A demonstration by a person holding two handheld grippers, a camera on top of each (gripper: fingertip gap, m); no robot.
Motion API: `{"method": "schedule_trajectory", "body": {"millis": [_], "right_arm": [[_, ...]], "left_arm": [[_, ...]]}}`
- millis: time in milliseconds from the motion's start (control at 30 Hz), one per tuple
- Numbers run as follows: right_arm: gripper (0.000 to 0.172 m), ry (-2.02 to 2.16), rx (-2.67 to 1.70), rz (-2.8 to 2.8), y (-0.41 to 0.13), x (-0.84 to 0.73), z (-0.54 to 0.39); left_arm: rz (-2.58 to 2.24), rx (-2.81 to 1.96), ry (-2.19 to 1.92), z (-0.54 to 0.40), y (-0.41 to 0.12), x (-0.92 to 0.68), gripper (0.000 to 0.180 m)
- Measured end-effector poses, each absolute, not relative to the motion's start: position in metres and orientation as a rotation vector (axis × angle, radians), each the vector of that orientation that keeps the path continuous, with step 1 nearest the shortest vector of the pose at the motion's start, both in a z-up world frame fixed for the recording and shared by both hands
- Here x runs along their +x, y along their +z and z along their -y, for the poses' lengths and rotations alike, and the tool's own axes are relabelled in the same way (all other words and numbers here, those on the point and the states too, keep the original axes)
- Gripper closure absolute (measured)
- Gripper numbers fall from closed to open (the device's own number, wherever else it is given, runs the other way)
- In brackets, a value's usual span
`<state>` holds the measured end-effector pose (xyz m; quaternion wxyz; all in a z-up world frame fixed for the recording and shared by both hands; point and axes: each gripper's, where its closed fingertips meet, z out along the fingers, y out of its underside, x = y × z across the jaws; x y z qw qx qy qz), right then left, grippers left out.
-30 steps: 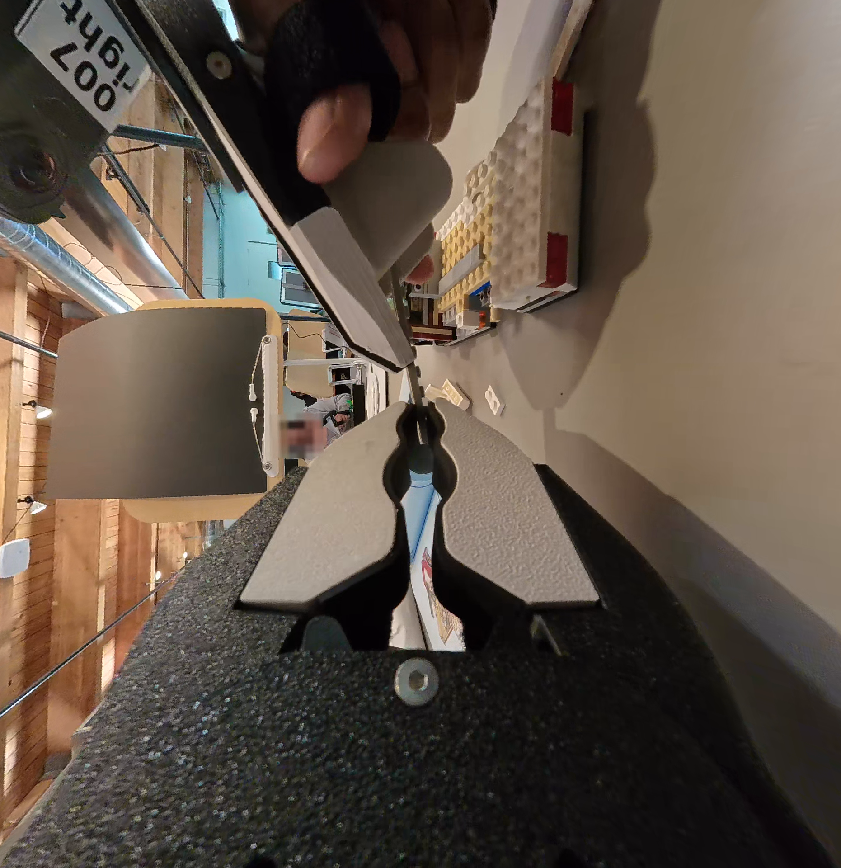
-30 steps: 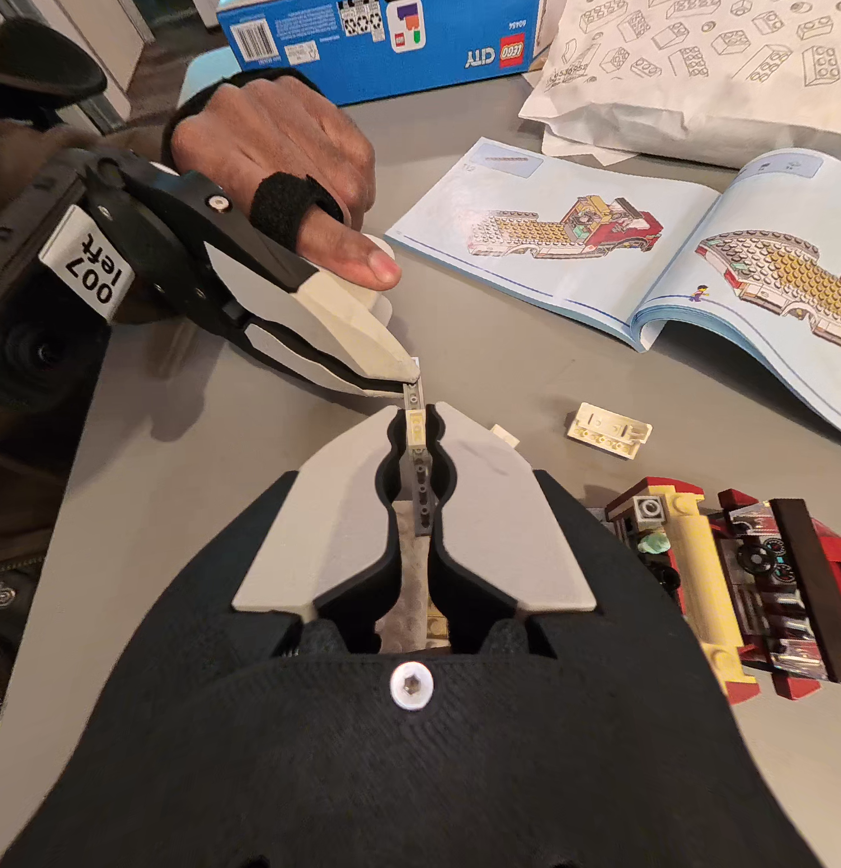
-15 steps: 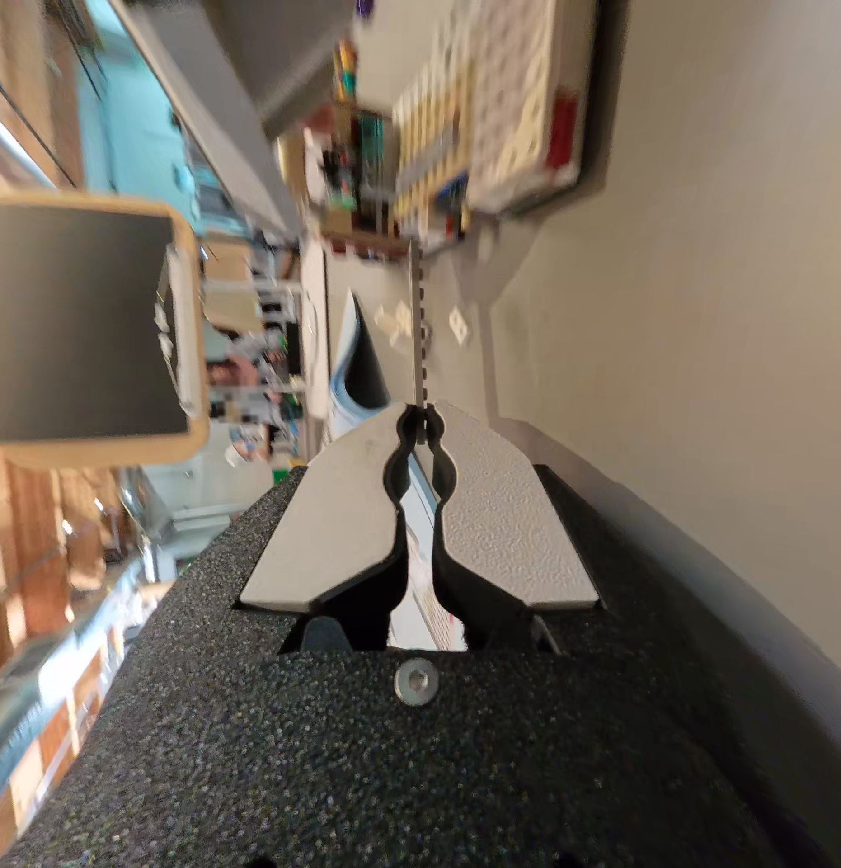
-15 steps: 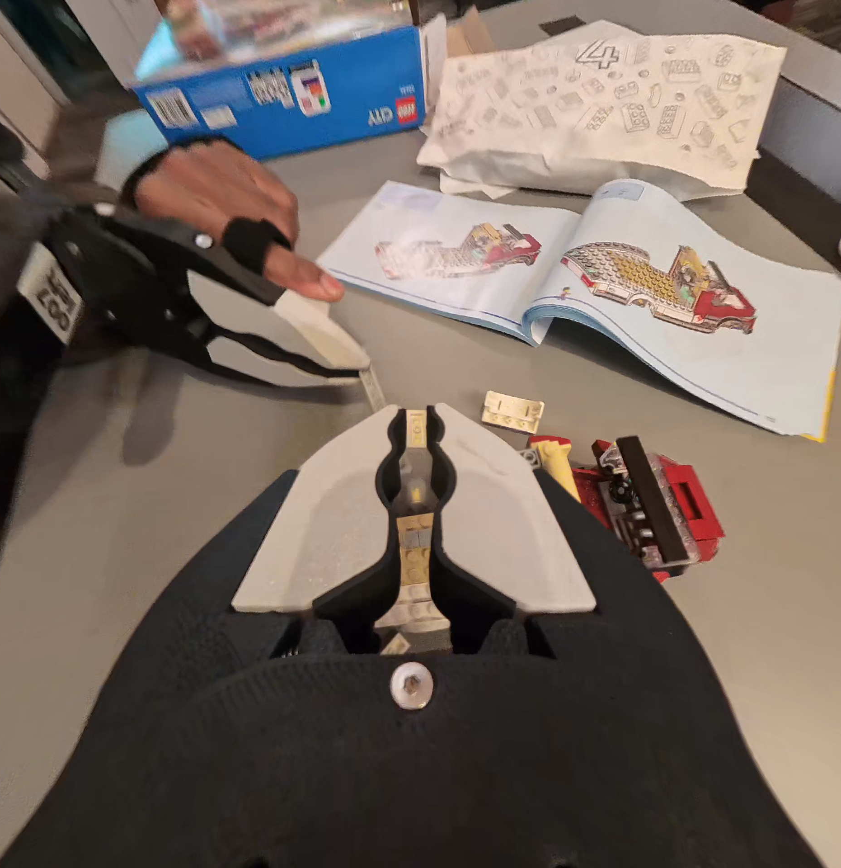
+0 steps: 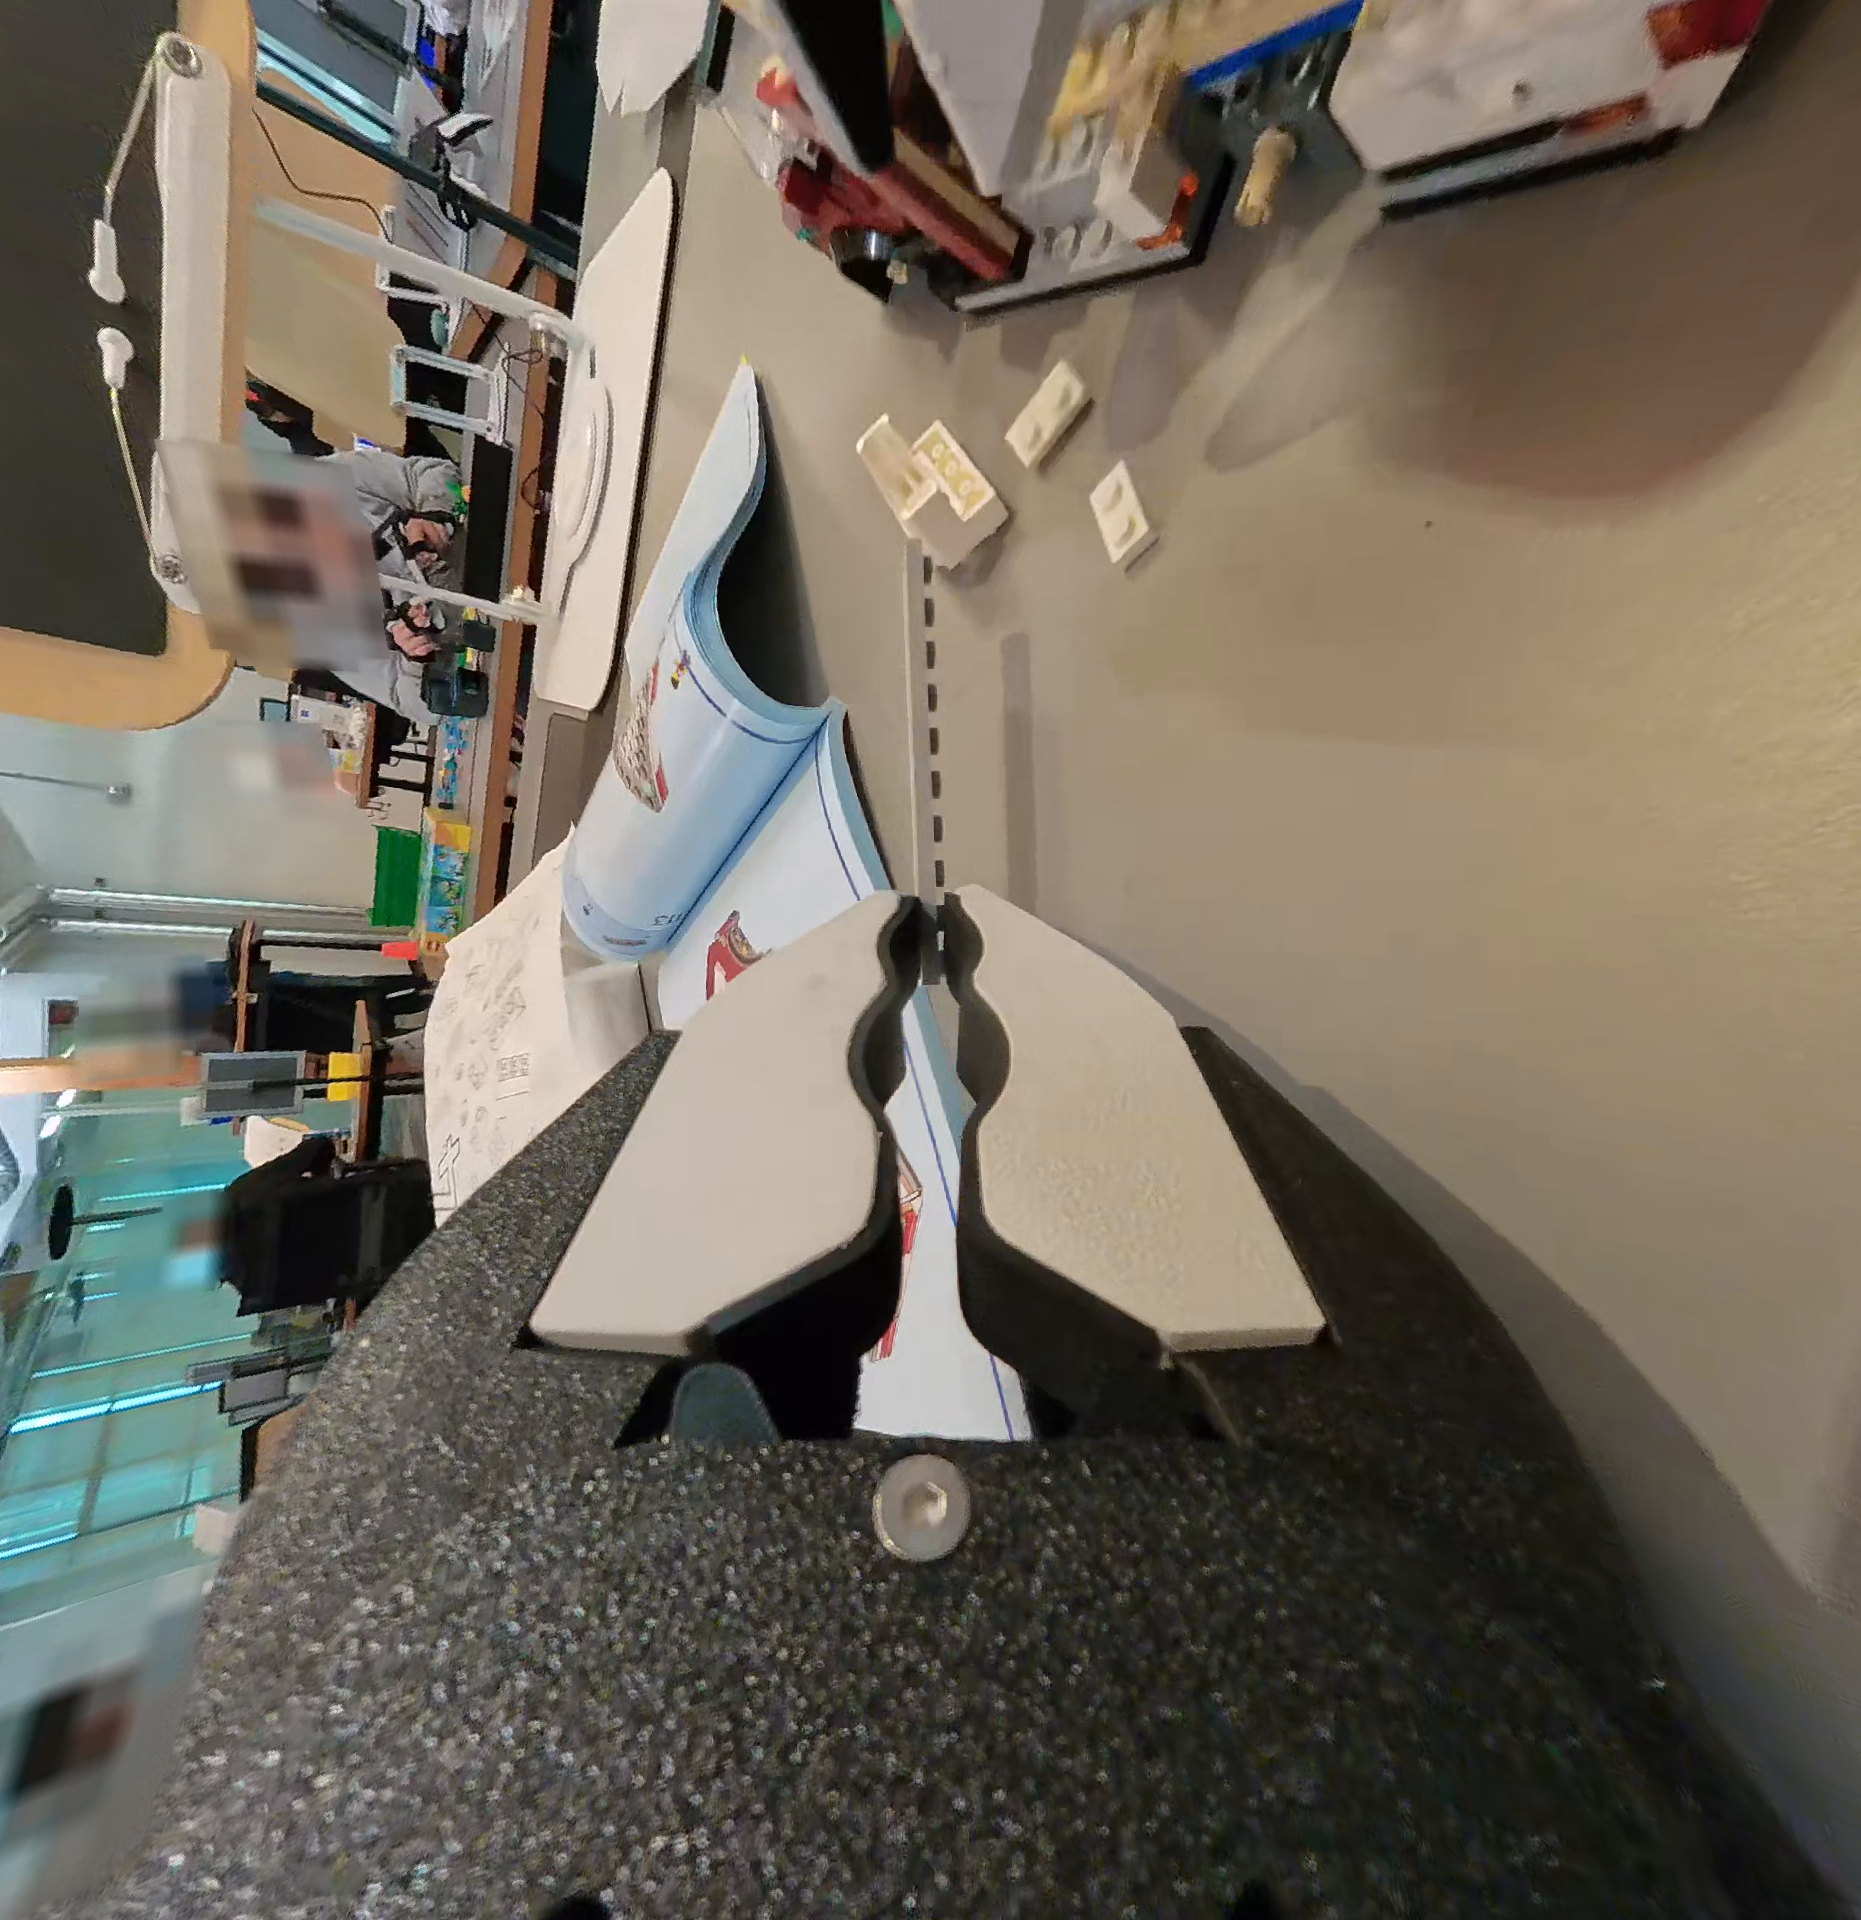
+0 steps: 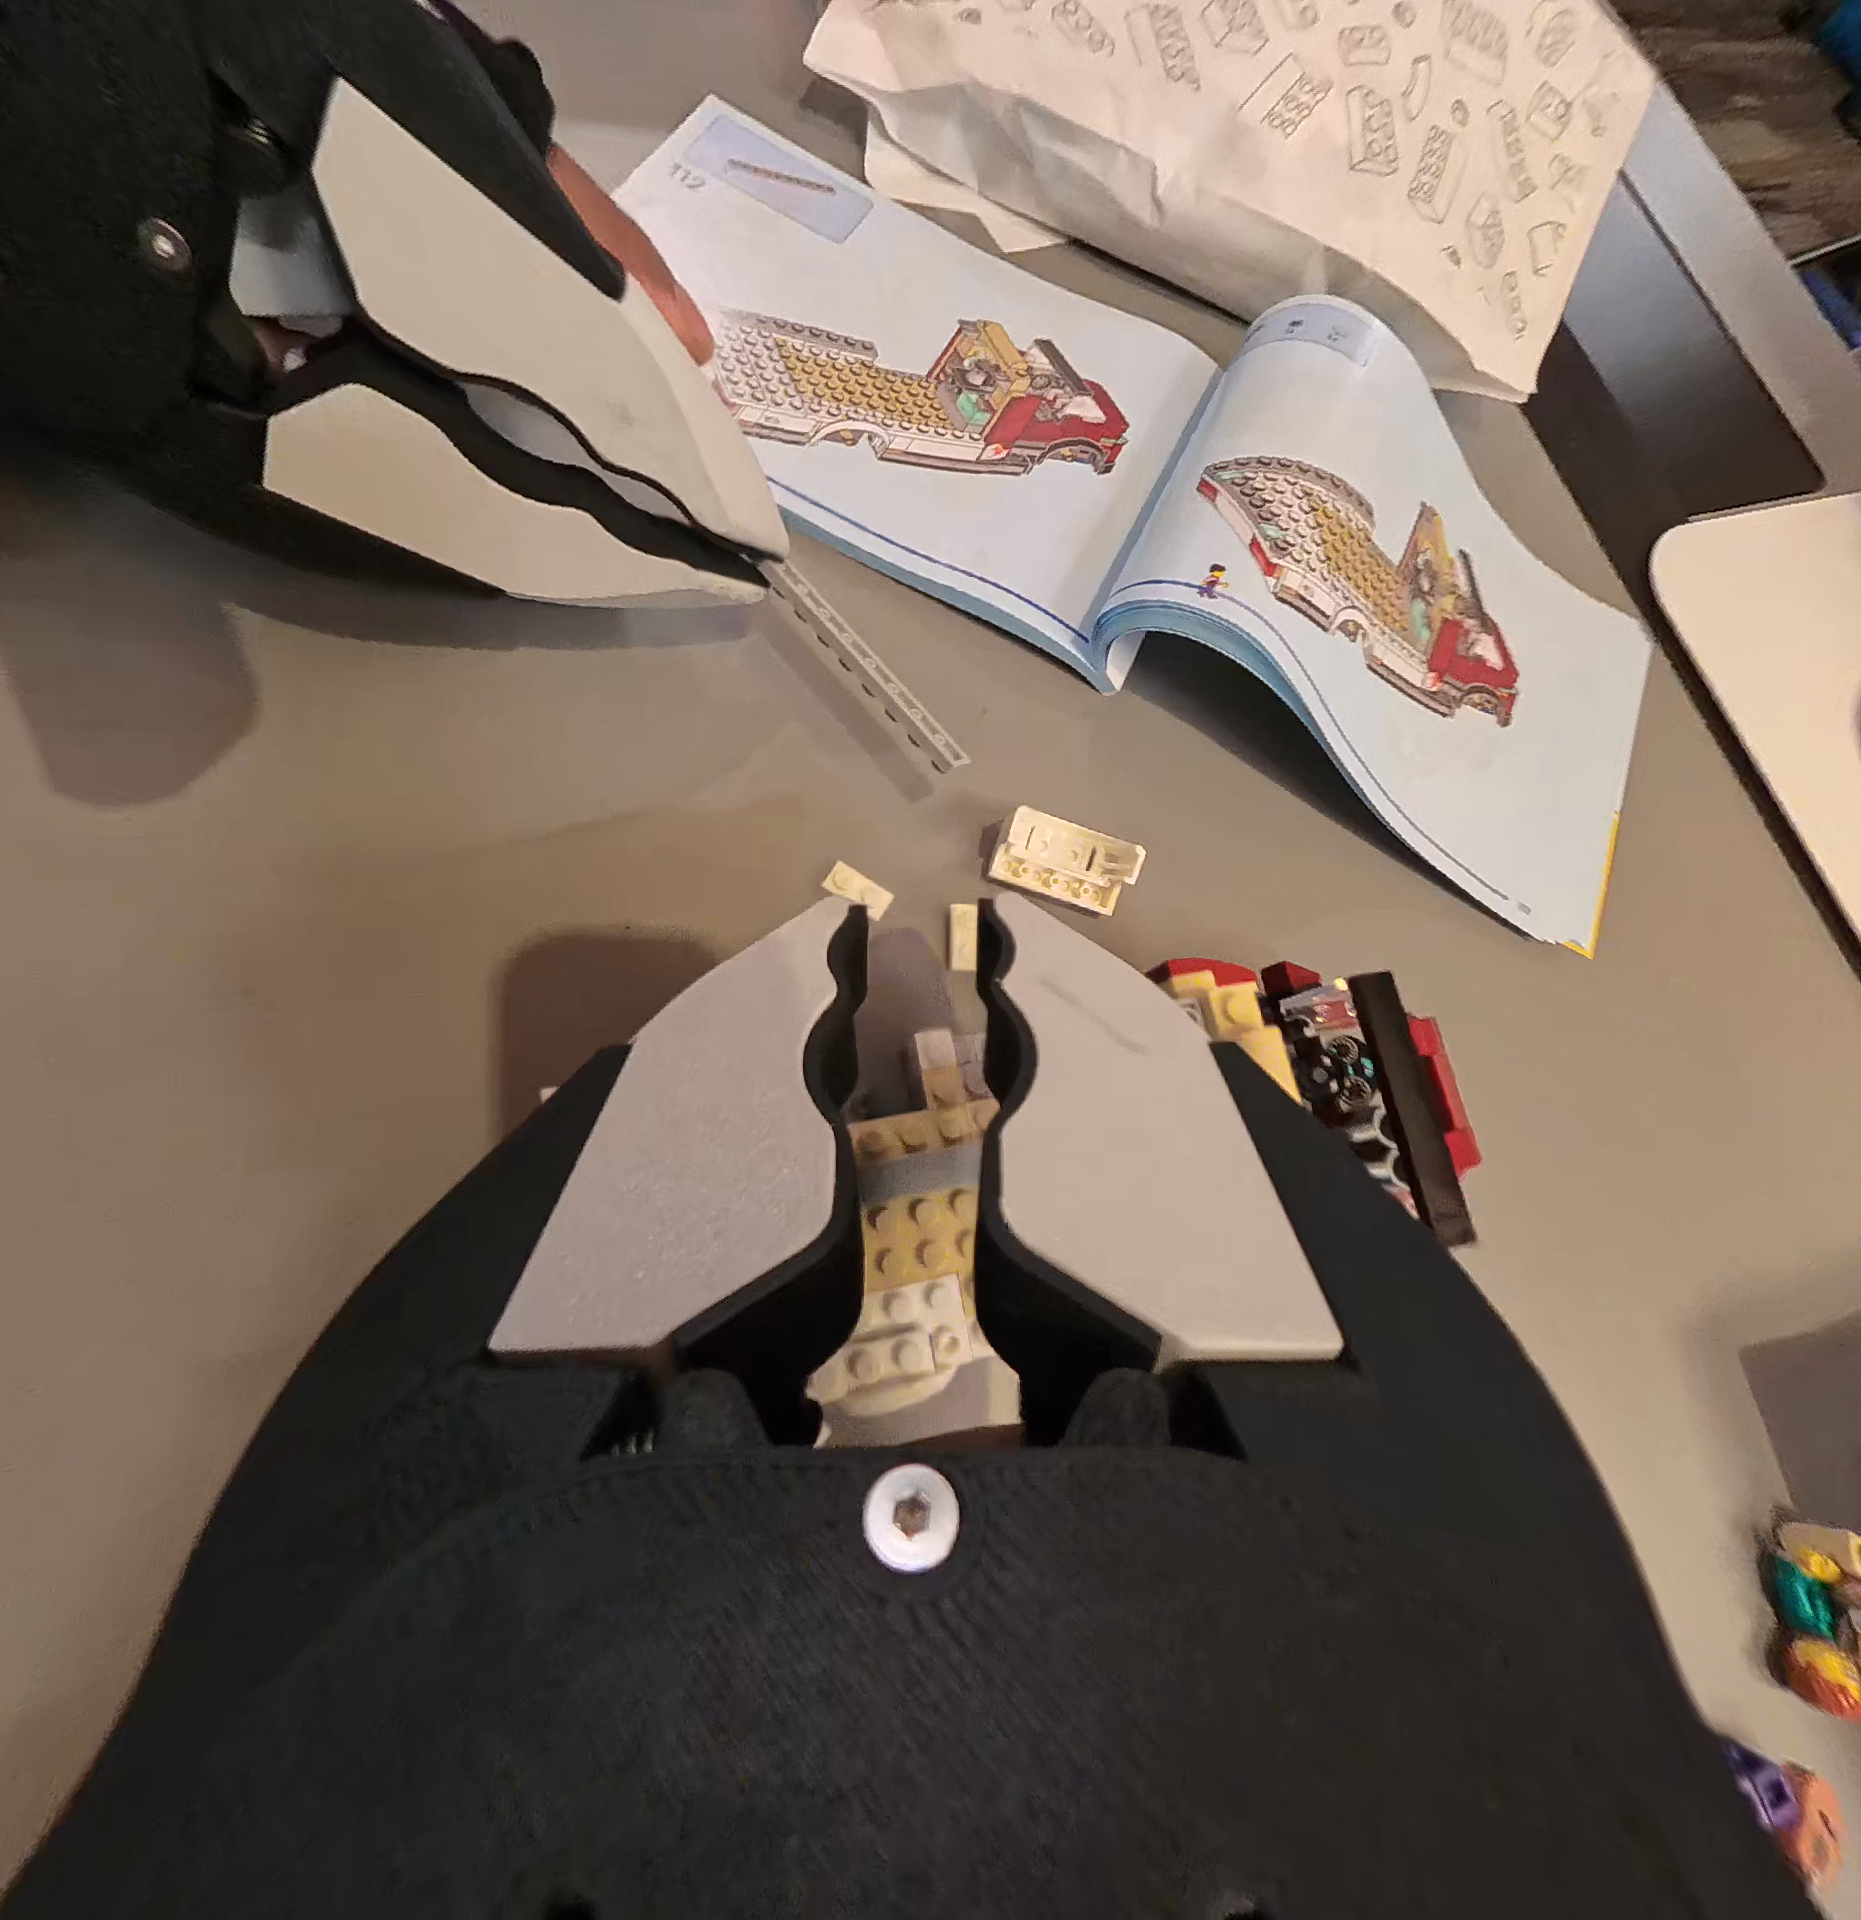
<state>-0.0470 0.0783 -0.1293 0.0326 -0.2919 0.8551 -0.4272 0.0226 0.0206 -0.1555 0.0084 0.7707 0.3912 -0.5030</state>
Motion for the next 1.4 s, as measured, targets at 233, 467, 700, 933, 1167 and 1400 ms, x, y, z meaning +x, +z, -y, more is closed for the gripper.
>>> {"method": "schedule_trajectory", "body": {"millis": [233,467,700,933,1167,1400], "right_arm": [[0.145,-1.563,-1.032,-2.531,-0.106,-0.041,-0.104],[0.134,-1.67,-1.317,-2.59,-0.115,-0.036,-0.125],[0.162,-1.692,-1.363,-2.63,-0.114,-0.038,-0.14],[0.167,-1.768,-1.185,-2.783,-0.1,-0.067,-0.173],[0.167,-2.046,-0.392,-3.133,-0.053,-0.188,-0.268],[0.161,-1.948,0.087,-3.357,-0.055,-0.285,-0.334]], "left_arm": [[-1.16,2.569,-1.708,-0.06,-0.144,0.006,0.176],[-0.947,2.68,-1.827,-0.101,-0.13,-0.005,0.176],[-0.908,2.765,-1.926,-0.124,-0.119,-0.006,0.176],[-1.106,2.625,-2.221,-0.116,-0.091,-0.006,0.151],[-1.341,2.505,-2.231,-0.09,-0.088,-0.002,0.15],[-1.405,2.489,-2.166,-0.08,-0.097,-0.006,0.15]]}}
